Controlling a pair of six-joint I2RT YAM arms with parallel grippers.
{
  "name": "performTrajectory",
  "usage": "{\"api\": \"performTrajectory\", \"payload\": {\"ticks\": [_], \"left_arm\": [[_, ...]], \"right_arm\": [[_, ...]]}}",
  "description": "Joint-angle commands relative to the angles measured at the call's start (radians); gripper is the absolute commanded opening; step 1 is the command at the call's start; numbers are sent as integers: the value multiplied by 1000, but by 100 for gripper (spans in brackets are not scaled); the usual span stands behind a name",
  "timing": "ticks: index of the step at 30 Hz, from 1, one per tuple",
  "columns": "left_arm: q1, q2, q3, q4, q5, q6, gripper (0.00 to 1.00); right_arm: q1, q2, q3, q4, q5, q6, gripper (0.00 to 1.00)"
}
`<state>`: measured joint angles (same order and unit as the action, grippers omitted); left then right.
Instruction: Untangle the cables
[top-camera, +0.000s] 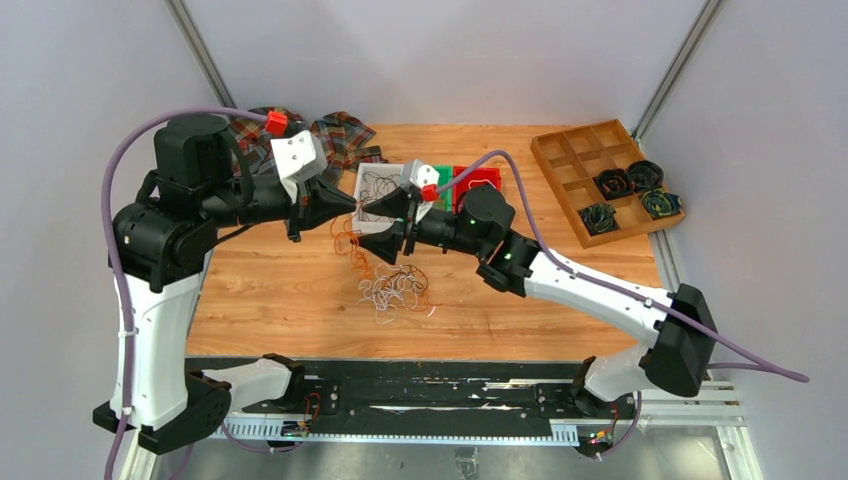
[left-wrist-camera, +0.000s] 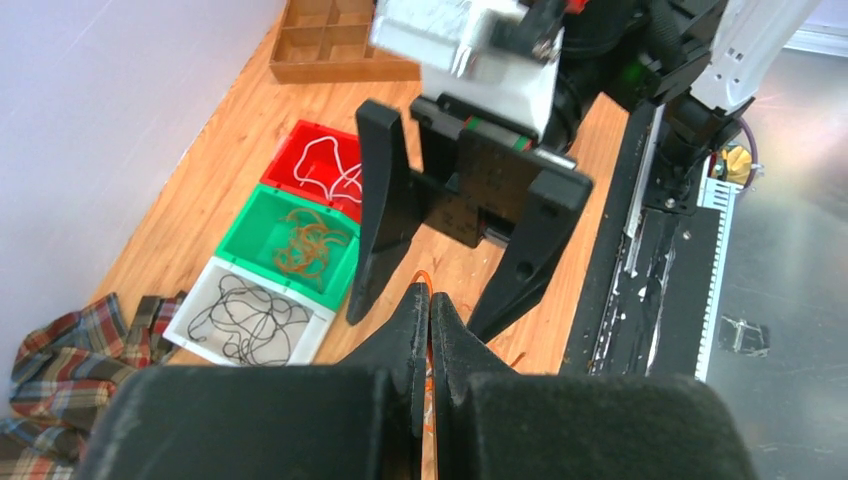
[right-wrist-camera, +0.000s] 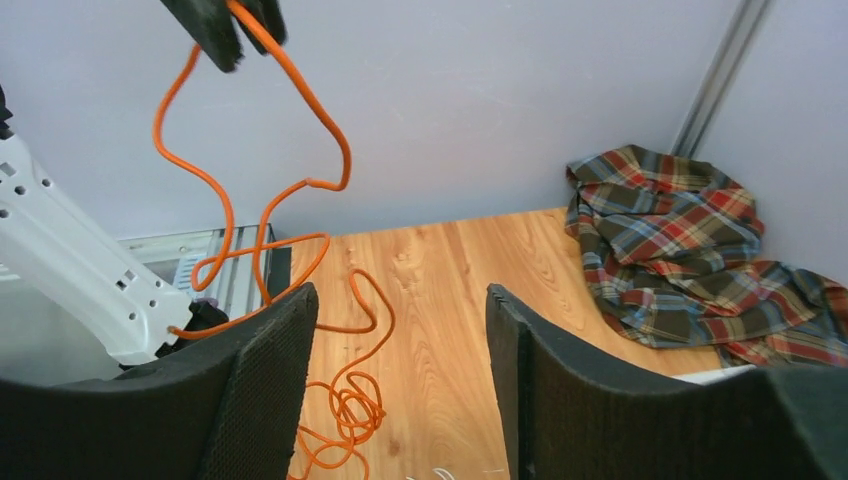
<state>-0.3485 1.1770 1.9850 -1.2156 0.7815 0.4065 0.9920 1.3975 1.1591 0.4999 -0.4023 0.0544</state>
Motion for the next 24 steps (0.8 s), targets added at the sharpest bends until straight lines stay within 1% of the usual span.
{"api": "performTrajectory", "payload": {"ticks": [1, 5, 6, 12, 17, 19, 24], "left_arm": [[-5, -12, 23, 5, 53, -23, 0], [-5, -10, 45, 5, 87, -44, 0], [-6, -9, 53, 5, 95, -51, 0], [-6, 3, 102, 6, 125, -85, 0], [-6, 5, 116, 6, 120, -86, 0], [-6, 7, 124, 6, 113, -81, 0], [-6, 13, 150, 7, 99, -74, 0]], "right_arm": [[-11, 44, 62, -14, -95, 3, 60], [-17, 88, 86, 11, -99, 42, 51], [-21, 98, 86, 20, -106, 58, 50], [-39, 143, 52, 132, -163, 163, 47], [-39, 161, 32, 180, -188, 229, 43], [-39, 154, 2, 193, -174, 247, 42], [-39, 99, -119, 256, -82, 272, 42]]}}
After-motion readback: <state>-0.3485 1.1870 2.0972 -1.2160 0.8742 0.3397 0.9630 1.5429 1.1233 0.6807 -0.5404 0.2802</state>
